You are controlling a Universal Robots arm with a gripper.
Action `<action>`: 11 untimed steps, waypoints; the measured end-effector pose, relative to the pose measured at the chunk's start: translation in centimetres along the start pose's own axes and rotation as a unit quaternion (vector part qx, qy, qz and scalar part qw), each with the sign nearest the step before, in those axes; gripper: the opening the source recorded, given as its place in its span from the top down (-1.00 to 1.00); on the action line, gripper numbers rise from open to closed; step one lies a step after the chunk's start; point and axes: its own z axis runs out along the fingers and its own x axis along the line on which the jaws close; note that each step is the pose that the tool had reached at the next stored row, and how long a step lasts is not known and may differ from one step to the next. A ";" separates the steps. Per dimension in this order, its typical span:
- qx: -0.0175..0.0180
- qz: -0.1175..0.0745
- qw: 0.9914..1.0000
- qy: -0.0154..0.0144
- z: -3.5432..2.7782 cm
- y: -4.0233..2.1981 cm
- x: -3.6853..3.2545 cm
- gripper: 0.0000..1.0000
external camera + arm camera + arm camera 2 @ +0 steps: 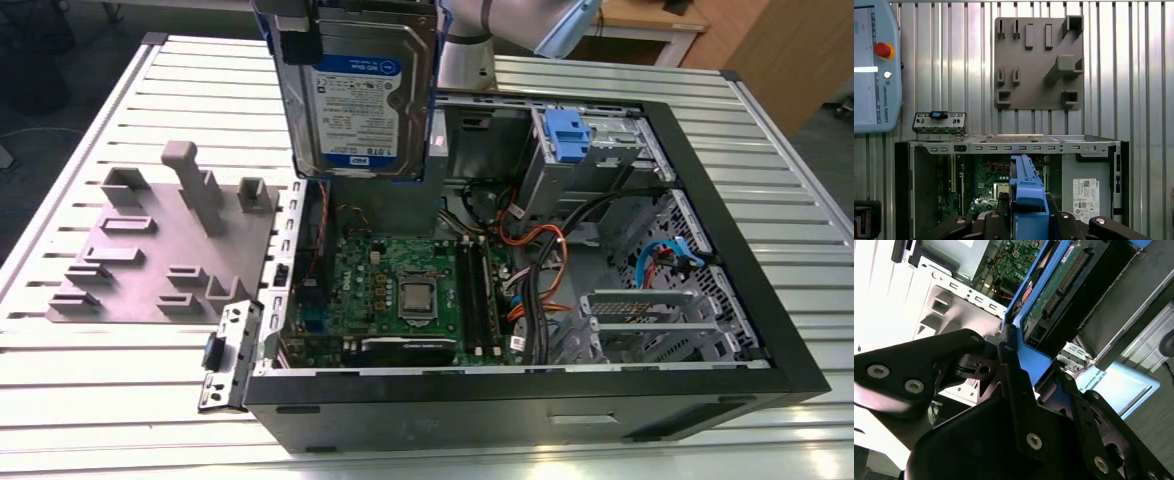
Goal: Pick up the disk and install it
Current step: 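Pick up the disk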
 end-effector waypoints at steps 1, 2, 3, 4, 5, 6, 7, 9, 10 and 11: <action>0.000 0.000 1.000 0.000 0.00 -0.03 0.00 0.27; 0.000 0.000 1.000 0.000 0.00 -0.03 0.00 0.27; 0.000 0.000 1.000 0.000 0.00 -0.04 0.00 0.27; 0.000 0.000 1.000 0.000 0.00 -0.05 0.00 0.27; 0.000 0.000 1.000 0.000 0.01 -0.05 0.00 0.27; 0.000 0.000 1.000 0.000 0.00 -0.05 0.00 0.27; 0.000 0.000 1.000 0.000 0.00 -0.05 0.00 0.27; 0.000 0.000 1.000 0.000 0.00 -0.06 0.00 0.27; 0.000 0.000 1.000 0.000 0.00 -0.06 0.00 0.27; 0.000 0.000 1.000 0.000 0.00 -0.06 0.00 0.27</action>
